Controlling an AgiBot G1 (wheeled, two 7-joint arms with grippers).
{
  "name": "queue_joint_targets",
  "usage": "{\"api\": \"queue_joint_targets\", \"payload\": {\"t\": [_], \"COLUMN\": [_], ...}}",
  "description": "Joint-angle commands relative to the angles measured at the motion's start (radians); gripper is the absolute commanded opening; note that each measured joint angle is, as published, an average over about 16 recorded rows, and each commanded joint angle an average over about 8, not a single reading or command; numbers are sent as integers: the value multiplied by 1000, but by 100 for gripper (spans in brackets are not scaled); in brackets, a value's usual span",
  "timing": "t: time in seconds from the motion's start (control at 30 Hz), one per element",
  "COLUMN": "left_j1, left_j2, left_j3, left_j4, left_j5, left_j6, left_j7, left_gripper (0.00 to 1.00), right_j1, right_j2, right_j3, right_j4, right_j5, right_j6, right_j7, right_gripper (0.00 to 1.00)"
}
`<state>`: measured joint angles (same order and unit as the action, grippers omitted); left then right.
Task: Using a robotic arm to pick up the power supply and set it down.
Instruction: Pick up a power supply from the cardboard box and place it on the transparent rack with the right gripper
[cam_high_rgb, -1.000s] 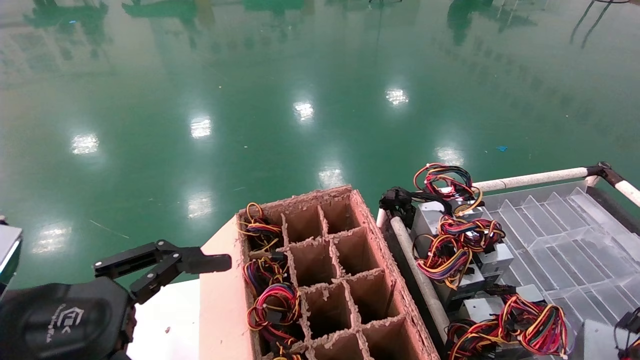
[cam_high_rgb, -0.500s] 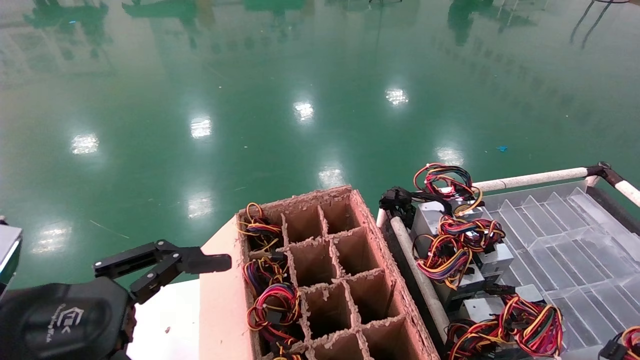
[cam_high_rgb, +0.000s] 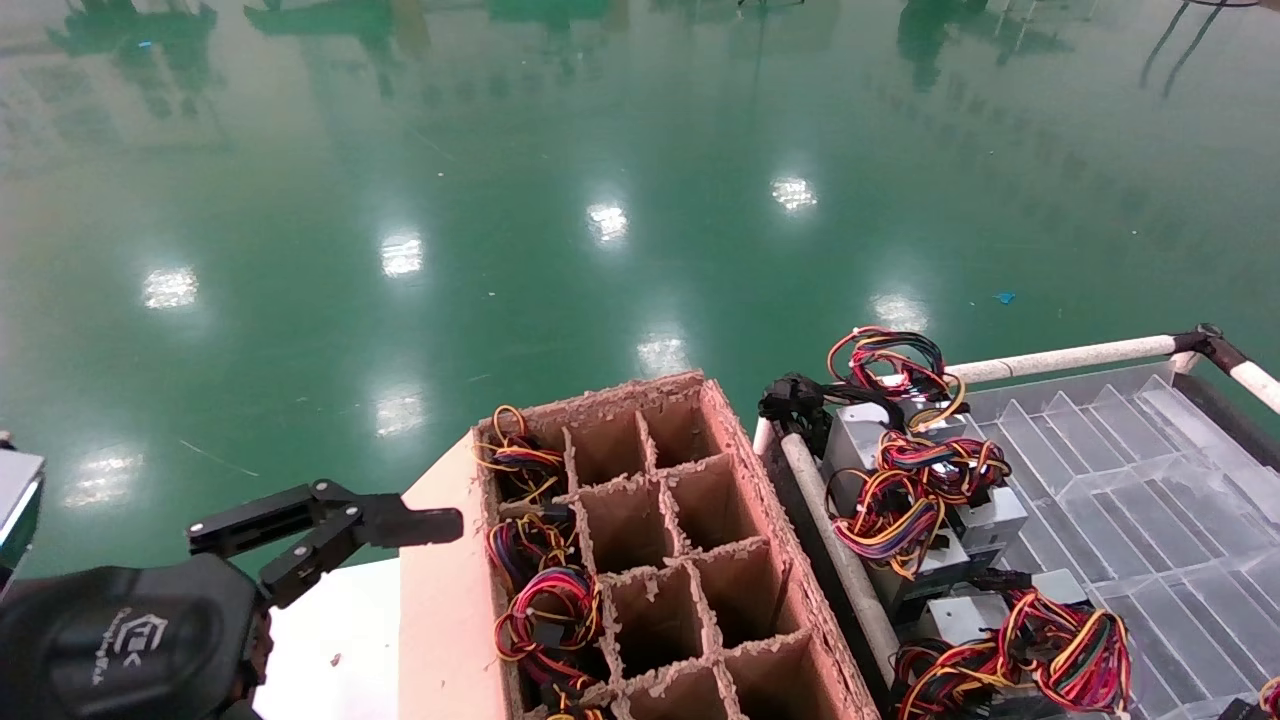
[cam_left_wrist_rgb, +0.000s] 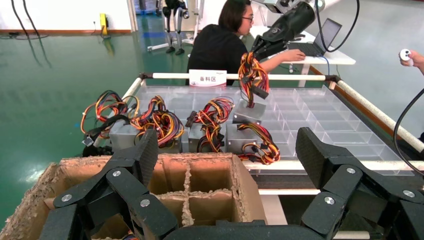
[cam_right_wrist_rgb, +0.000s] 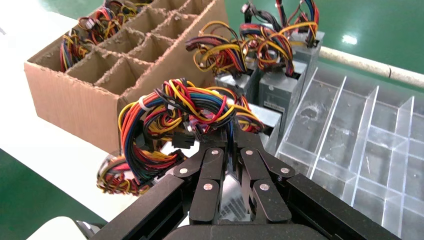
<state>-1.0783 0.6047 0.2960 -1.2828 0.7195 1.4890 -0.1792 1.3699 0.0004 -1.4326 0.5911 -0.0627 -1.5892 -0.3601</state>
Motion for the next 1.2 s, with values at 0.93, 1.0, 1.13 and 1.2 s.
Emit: {"api": "queue_joint_targets", "payload": {"t": [0.93,1.0,1.13,1.2], "left_j1": [0,0,0,0], "left_j2": [-1,-1,-1,-1], "left_j3": [2,2,2,2], "left_j4": [0,0,0,0], "left_j5": [-1,-1,-1,-1], "left_j6": [-1,-1,-1,-1], "left_j7": [1,1,1,1], "left_gripper": [100,100,100,100], "right_j1": [-50,-58,-70,-75], "right_j2": [-15,-20,-28,-29], "right_j3": [-44,-51,-61,-64], "right_j4": [46,41,38,39], "right_j5": [110,120,143,154], "right_j6": [2,2,1,1], "right_j7": [-29,-31,-38,-41], "right_gripper": [0,0,0,0]}}
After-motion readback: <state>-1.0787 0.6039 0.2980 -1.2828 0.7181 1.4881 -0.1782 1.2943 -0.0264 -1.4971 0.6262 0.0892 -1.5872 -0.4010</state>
